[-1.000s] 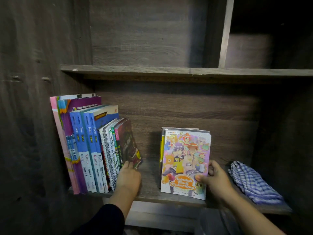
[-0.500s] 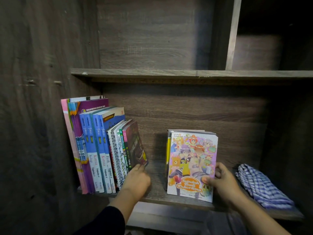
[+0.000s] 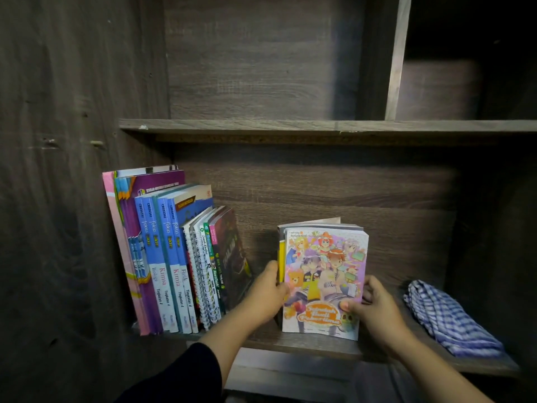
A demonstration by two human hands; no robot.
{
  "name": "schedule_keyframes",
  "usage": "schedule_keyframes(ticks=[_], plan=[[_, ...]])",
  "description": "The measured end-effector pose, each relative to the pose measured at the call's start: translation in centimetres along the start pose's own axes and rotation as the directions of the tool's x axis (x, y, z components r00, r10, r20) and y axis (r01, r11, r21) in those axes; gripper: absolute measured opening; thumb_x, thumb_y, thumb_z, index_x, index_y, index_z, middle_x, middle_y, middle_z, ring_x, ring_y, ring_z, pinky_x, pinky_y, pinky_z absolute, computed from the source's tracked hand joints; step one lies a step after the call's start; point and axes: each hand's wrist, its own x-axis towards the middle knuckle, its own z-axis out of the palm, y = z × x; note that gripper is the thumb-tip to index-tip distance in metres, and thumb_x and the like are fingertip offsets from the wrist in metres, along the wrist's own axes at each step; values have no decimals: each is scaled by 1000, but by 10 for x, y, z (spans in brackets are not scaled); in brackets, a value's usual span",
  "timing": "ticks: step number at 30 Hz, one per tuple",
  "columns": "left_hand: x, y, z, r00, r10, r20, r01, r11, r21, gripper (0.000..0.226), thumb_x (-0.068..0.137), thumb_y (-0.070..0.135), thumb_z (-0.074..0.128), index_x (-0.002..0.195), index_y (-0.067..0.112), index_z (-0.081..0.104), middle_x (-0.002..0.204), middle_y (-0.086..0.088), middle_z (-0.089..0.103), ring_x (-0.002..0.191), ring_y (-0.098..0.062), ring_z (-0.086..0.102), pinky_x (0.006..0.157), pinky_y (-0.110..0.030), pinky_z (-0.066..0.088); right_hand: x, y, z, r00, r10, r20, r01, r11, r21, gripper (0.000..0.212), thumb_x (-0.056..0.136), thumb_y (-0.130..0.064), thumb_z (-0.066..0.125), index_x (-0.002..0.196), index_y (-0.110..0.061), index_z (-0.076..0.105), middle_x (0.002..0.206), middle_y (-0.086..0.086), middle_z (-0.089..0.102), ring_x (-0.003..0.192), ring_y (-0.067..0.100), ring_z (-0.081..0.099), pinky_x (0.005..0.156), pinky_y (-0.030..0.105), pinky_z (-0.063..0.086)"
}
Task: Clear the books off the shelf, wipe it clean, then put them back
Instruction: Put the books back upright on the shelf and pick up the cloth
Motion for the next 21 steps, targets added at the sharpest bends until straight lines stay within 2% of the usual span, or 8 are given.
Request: schedule_keyframes(ticks=[2,4,6,9,14,16,18,21], plan=[[5,0,-3,1000,-3,-30,3,1000,11,22,98,15,45,119,20,45,102,-1,61,84,-14,60,74,-35,57,3,3,4,1000,-18,-12,18,1000,6,37,75,18,64,96,-10,52,104,12,70,86,21,67,66,24,59],[5,0,-7,1000,-11,3,11,1000,-12,24,98,15,45,122,19,43,93,2,58,74,-11,57,55,-24,49,5,3,8,1000,-14,5,14,1000,-5,38,76,18,63,94,-14,51,103,9,69,85,18,66,67,23,58],[4,-1,-9,1000,-4,17,5,1000,-18,27,96,19,51,121,19,41,95,3,60,74,-11,59,48,-20,44,4,2,10,999,-4,39,6,998,-59,40,80,15,61,96,-19,50,103,3,67,87,11,64,70,21,56],[2,-2,-6,1000,-10,-28,10,1000,1,23,95,24,53,114,21,41,103,4,59,85,-13,61,58,-22,51,4,0,12,999,-10,34,17,982,-188,41,83,8,61,107,-21,47,106,0,65,93,12,63,79,26,52],[4,-3,1,987,-4,-163,35,981,189,13,98,27,47,104,18,40,100,-1,61,82,-17,65,65,-35,58,6,-2,14,996,62,64,-44,969,-244,52,84,2,64,127,-19,45,123,5,62,109,20,61,95,39,51],[6,-9,0,973,-22,-229,68,979,193,13,97,25,48,101,16,40,102,-5,65,85,-20,67,70,-42,60,7,-1,17,995,73,67,-51,957,-284,69,81,2,67,141,-16,36,133,11,55,118,23,55,96,34,47],[5,-15,-4,948,-40,-316,97,981,165,14,97,24,49,97,15,38,102,-9,69,85,-26,69,66,-43,59,5,-2,20,997,63,49,-44,944,-326,79,79,5,69,146,-12,30,140,18,47,127,26,48,93,26,40],[-4,-23,-16,886,-5,-463,172,932,318,18,100,27,42,102,10,37,95,-14,68,82,-31,68,58,-36,50,2,-4,22,994,80,73,-49,934,-354,72,80,6,66,143,-8,34,136,19,49,121,26,51,88,21,37]])
